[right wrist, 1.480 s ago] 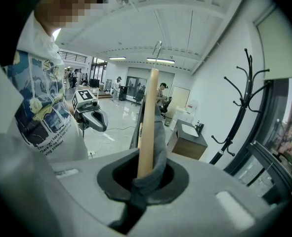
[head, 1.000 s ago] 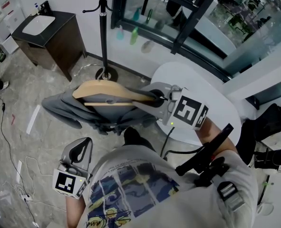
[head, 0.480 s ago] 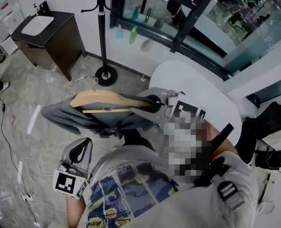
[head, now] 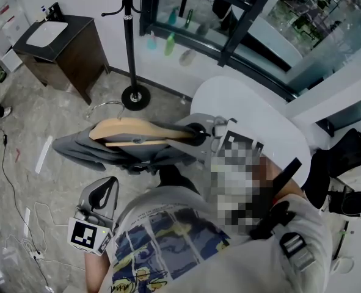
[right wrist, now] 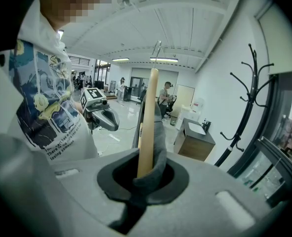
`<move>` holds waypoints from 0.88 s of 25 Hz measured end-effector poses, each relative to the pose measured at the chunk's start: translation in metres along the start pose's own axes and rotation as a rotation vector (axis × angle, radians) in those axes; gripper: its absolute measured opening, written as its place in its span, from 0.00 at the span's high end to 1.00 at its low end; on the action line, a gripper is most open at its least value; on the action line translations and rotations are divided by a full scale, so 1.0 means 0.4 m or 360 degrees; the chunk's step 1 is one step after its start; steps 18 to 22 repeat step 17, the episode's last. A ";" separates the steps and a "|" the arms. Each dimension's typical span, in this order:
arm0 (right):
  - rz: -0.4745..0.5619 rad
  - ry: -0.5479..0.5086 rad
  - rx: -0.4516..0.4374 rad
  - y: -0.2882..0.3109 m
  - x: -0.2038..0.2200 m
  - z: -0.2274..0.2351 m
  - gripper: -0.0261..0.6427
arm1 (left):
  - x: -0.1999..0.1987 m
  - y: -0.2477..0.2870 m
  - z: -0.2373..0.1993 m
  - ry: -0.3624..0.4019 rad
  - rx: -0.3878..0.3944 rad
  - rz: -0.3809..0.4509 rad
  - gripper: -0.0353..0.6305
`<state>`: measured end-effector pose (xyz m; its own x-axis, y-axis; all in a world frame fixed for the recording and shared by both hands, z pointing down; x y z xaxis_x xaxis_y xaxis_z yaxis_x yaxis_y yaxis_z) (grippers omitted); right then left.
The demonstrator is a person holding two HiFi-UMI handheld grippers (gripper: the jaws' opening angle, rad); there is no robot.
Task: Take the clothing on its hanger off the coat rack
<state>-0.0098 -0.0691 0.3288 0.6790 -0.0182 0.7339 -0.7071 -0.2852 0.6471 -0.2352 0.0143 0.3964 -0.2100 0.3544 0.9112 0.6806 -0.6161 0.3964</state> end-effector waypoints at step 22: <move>-0.0026 -0.0010 0.0023 -0.011 0.006 0.016 0.95 | -0.007 0.011 -0.002 0.0001 0.0011 -0.0017 0.94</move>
Point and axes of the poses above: the fingertips, and each gripper's own axes: y forward along the fingers, z to its right, x out of its underside, the point moved 7 cm from there along -y, backward along the fingers, and after that the axes turned 9 degrees about -z, right-handed, at the moved point
